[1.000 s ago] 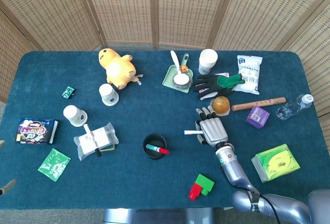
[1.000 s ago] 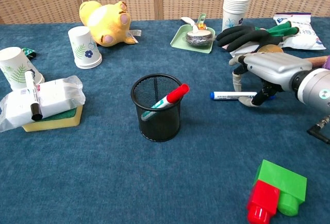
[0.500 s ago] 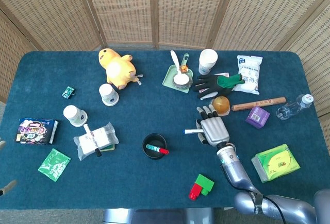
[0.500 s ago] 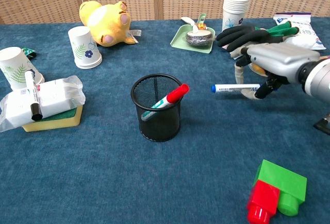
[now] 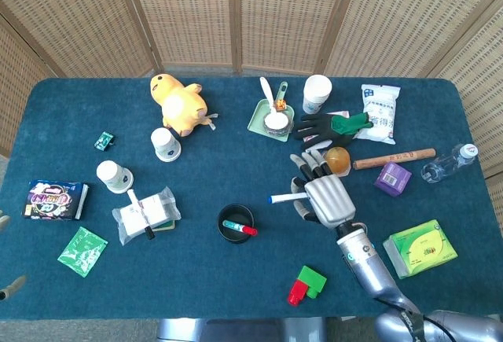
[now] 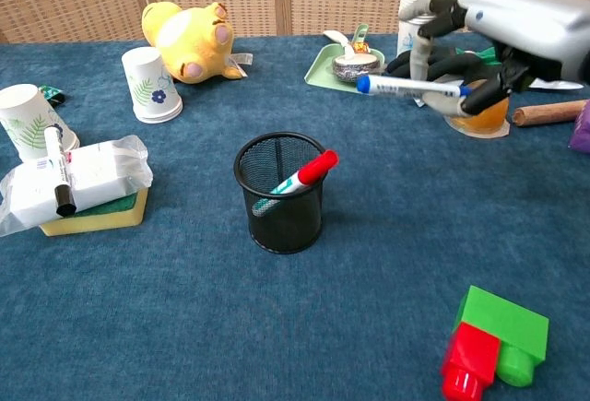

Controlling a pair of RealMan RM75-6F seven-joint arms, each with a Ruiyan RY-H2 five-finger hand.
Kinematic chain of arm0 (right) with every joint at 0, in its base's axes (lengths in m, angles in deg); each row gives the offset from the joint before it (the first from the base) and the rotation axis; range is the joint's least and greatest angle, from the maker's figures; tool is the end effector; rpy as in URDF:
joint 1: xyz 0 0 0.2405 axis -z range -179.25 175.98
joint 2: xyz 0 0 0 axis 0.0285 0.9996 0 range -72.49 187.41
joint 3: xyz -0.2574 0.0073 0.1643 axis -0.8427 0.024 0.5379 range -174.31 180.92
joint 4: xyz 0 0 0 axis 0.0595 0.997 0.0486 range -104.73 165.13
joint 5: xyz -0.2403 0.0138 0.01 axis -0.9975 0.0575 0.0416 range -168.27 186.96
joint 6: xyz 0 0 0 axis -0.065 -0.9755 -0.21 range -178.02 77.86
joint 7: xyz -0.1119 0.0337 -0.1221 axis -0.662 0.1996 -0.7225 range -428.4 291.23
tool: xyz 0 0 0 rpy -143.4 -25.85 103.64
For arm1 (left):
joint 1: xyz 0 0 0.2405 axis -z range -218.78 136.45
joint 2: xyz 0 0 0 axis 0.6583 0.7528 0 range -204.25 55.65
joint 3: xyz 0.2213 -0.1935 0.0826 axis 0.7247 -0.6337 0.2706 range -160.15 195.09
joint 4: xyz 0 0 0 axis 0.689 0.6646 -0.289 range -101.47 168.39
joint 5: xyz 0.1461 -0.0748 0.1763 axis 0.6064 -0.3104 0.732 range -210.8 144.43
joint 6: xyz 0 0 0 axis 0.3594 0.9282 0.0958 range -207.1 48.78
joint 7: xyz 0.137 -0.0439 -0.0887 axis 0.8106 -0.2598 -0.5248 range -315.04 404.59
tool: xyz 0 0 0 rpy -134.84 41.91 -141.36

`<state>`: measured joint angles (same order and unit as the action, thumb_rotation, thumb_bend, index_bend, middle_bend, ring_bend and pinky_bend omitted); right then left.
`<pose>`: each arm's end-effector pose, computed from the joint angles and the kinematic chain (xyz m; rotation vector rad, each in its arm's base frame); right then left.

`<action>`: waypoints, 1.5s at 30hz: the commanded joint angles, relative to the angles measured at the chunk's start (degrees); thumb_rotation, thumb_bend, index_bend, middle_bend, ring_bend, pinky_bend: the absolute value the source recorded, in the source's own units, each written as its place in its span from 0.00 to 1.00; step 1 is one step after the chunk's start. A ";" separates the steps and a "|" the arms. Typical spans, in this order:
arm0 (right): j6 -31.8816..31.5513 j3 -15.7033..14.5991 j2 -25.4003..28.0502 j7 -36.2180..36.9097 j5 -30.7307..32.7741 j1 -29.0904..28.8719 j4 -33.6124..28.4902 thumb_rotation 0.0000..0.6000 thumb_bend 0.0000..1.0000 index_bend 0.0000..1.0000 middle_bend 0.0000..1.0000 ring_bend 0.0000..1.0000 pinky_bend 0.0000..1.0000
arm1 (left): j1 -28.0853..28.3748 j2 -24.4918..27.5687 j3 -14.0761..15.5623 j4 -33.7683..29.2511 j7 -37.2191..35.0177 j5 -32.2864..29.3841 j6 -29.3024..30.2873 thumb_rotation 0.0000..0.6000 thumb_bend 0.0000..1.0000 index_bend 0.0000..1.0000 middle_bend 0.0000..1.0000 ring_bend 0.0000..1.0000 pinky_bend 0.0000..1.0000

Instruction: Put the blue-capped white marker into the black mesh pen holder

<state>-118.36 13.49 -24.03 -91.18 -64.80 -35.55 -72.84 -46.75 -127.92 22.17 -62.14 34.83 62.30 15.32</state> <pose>-0.1493 -0.3447 0.0110 1.7660 -0.8689 1.1674 -0.3690 0.1134 0.2074 -1.3819 -0.9866 -0.9091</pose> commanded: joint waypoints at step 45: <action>7.32 11.26 -18.09 13.07 20.55 -13.60 -4.17 1.00 0.56 0.58 0.00 0.00 0.00 | 0.62 0.37 -0.64 0.67 -1.96 -1.99 -1.20 1.00 0.06 0.00 0.00 0.00 0.00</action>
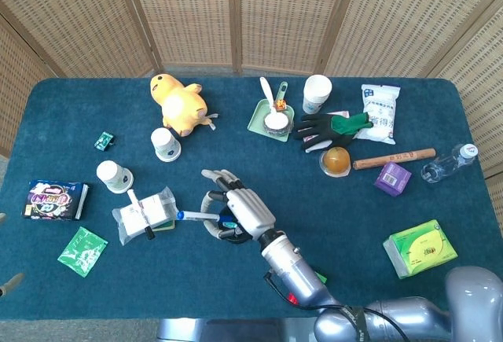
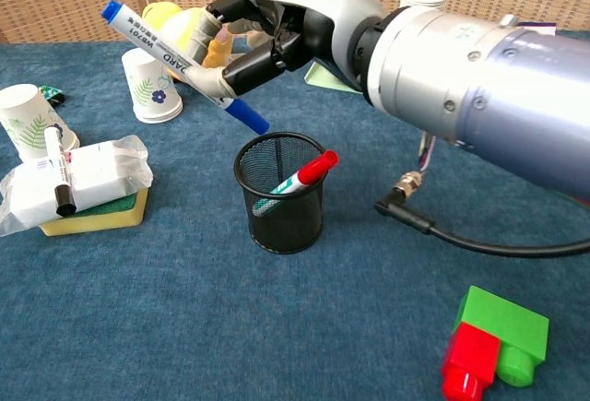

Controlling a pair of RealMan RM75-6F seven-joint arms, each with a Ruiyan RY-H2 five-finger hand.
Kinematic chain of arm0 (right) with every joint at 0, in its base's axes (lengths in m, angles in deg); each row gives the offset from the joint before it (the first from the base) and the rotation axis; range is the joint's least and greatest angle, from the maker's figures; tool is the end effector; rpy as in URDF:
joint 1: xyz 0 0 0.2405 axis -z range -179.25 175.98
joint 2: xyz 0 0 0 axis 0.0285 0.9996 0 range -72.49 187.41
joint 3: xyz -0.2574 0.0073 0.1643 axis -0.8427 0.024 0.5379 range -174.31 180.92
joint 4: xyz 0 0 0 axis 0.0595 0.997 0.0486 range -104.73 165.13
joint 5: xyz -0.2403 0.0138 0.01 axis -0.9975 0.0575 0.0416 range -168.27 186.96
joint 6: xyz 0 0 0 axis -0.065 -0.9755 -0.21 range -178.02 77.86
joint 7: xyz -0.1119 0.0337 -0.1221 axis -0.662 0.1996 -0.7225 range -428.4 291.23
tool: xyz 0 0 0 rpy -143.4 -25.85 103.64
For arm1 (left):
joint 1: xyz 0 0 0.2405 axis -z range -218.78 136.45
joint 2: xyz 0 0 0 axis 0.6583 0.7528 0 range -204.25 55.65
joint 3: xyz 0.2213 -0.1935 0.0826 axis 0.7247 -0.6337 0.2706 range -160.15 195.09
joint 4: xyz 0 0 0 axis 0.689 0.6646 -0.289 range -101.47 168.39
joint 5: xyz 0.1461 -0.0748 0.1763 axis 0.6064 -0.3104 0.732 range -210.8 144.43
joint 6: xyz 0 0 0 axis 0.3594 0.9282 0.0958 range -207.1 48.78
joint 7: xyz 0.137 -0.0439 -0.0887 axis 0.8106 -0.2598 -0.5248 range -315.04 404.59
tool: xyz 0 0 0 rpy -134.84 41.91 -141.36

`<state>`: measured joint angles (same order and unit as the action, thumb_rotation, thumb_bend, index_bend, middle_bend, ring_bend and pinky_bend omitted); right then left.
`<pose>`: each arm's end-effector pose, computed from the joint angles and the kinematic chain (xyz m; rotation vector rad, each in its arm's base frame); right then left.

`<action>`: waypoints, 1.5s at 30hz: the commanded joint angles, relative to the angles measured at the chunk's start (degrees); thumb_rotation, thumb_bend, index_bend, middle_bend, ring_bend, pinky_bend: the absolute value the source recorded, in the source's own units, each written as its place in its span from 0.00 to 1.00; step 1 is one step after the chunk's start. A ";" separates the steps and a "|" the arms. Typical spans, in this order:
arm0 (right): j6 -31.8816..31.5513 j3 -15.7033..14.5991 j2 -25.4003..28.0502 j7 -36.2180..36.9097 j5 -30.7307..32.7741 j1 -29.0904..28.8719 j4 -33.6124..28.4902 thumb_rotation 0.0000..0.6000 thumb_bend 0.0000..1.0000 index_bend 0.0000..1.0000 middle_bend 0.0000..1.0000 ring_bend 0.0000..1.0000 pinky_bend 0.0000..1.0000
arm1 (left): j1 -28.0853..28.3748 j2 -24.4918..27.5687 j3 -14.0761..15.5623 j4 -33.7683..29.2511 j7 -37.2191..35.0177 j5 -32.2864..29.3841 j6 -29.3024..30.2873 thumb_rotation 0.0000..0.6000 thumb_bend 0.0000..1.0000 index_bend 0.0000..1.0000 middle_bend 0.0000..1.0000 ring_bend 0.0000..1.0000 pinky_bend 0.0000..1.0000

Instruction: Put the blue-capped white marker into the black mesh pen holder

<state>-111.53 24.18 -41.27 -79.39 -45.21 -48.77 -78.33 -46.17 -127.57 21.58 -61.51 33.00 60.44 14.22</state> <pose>0.0058 -0.3341 -0.0670 1.7149 -1.6141 1.5336 -0.3759 0.1192 0.2120 -1.3590 -1.0035 -0.9034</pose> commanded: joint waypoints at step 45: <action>7.70 -4.82 4.54 35.72 -15.82 10.25 11.74 1.00 0.57 0.38 0.00 0.00 0.00 | 0.15 -0.23 0.45 -0.73 1.45 0.88 -0.43 1.00 0.06 0.00 0.00 0.00 0.00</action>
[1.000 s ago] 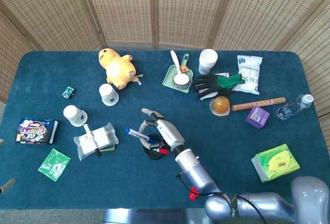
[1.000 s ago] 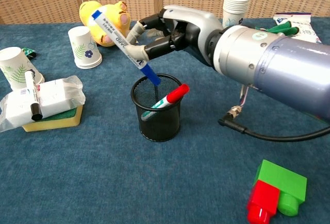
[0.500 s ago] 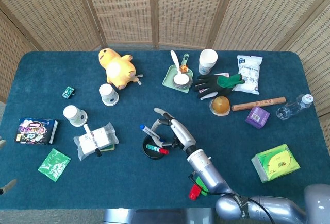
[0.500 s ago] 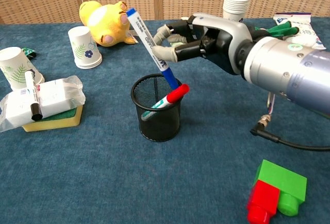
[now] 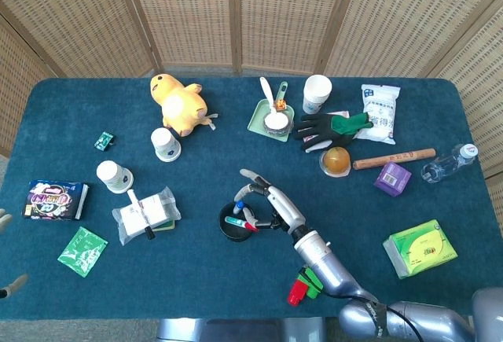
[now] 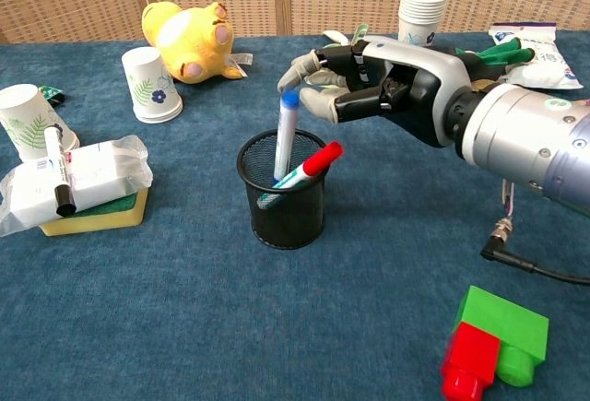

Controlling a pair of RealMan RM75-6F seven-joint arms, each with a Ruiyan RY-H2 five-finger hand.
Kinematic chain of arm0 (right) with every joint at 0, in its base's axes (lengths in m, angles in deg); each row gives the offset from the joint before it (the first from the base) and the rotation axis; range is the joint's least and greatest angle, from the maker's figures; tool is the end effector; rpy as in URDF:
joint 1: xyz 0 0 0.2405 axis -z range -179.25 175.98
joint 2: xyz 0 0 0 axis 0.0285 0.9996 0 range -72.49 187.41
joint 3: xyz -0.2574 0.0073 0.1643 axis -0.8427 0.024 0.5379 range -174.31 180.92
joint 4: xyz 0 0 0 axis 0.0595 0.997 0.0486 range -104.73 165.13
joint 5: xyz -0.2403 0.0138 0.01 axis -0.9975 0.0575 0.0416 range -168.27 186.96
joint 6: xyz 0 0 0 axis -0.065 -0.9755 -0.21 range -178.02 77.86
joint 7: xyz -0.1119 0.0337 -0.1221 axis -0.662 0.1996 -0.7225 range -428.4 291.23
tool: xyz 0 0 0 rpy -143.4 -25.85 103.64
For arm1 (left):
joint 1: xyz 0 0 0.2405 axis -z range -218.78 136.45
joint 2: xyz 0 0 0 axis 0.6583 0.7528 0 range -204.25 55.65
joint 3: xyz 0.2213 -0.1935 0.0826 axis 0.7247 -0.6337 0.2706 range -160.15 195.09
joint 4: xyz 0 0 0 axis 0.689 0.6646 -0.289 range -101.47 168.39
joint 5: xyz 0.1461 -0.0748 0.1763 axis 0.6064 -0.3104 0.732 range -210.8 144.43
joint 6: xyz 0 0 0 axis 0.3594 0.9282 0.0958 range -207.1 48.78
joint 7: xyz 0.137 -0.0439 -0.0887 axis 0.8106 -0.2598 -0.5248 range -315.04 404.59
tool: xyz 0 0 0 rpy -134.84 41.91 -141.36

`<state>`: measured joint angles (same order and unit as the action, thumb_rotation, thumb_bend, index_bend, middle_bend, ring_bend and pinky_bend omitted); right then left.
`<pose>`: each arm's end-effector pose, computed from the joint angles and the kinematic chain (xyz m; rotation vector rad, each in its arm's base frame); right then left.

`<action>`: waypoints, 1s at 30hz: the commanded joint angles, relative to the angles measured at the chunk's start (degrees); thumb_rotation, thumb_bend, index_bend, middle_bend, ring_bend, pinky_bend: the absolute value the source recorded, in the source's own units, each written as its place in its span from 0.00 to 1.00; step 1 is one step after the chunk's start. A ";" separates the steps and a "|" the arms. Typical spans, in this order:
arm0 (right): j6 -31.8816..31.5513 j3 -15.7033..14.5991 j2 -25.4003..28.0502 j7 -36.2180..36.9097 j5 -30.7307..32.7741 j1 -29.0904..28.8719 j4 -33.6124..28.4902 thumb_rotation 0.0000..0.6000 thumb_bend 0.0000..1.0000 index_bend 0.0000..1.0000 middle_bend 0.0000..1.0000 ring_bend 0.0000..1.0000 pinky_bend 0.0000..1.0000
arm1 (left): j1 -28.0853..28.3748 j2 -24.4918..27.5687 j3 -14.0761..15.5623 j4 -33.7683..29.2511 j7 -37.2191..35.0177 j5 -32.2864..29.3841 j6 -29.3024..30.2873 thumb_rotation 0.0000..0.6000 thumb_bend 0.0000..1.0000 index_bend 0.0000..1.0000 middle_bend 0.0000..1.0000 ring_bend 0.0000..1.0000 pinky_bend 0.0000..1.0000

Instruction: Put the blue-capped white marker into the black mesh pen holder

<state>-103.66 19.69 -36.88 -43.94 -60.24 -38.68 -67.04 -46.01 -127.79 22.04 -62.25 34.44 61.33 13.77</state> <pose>-0.0962 -0.3477 -0.0766 1.4803 -1.9793 1.5889 -0.3718 0.1185 0.2057 -1.3825 -1.0058 -0.8967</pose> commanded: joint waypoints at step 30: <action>-18.03 -5.45 25.17 -27.86 -12.05 10.04 -2.24 1.00 0.38 0.24 0.00 0.00 0.00 | -0.97 0.55 0.21 0.45 -2.00 0.74 2.23 1.00 0.06 0.00 0.00 0.00 0.00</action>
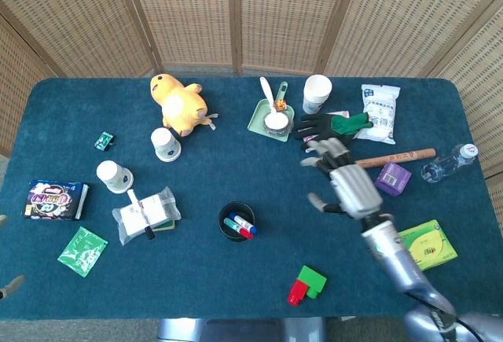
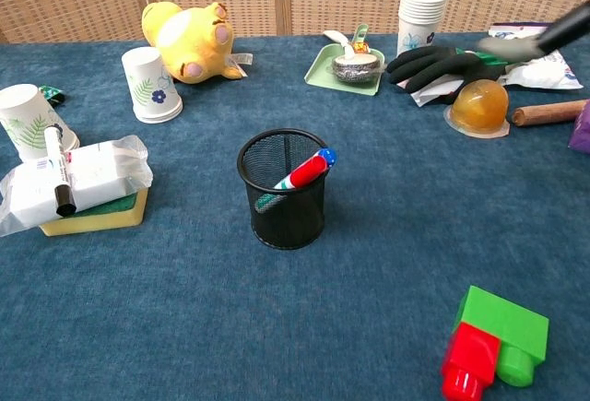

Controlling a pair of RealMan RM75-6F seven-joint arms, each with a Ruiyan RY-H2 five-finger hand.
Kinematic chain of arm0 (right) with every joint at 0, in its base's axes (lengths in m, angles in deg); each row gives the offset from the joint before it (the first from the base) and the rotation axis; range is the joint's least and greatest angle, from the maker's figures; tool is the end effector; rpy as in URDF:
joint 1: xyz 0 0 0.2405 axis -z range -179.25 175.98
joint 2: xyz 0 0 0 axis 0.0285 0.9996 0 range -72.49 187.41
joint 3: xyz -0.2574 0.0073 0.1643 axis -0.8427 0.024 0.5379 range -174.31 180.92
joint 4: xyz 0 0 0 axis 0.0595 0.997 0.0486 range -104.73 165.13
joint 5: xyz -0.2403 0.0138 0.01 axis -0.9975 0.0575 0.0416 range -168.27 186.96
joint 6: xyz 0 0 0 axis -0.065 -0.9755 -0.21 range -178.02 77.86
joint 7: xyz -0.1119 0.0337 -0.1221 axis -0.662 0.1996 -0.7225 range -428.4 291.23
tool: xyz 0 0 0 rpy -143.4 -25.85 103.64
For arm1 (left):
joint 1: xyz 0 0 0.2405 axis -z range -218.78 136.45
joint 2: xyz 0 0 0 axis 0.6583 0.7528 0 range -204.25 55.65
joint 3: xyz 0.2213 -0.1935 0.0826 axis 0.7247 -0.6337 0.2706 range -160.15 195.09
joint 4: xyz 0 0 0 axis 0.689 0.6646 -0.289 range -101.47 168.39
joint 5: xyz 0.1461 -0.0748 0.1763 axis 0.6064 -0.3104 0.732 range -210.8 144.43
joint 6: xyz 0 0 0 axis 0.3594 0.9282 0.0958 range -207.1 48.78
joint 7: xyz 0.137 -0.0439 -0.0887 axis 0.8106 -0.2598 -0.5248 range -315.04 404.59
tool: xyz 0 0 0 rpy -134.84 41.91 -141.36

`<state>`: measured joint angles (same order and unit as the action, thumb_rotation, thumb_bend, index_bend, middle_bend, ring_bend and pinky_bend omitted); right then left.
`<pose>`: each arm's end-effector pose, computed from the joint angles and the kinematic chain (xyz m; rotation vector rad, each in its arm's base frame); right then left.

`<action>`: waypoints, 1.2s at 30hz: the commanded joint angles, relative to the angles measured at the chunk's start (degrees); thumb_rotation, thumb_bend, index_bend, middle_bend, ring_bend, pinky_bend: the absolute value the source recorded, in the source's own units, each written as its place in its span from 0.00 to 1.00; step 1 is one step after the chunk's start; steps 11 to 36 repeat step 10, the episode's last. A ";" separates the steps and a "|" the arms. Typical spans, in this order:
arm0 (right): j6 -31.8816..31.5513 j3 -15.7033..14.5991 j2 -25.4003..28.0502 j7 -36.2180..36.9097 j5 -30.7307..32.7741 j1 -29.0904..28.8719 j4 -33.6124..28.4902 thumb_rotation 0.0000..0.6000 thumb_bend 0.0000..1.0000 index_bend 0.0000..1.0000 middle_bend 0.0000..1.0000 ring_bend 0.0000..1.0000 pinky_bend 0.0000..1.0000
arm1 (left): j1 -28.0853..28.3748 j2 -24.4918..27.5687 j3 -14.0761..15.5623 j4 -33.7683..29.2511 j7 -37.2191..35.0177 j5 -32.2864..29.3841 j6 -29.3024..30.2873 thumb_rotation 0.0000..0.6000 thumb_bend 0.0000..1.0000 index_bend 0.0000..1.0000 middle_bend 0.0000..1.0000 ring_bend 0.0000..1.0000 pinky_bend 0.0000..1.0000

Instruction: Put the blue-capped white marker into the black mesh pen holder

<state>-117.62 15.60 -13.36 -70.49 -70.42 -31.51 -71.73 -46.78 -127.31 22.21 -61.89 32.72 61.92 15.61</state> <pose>-0.1889 -0.3567 0.0789 1.6652 -0.9854 1.2900 -0.3708 0.1129 0.2128 -1.3661 -1.0020 -0.9238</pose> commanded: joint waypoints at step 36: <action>-18.40 -6.08 3.85 0.82 -6.52 13.72 11.15 1.00 0.38 0.25 0.00 0.00 0.00 | -1.25 0.28 0.38 0.46 -1.17 0.65 2.03 1.00 0.06 0.00 0.00 0.00 0.00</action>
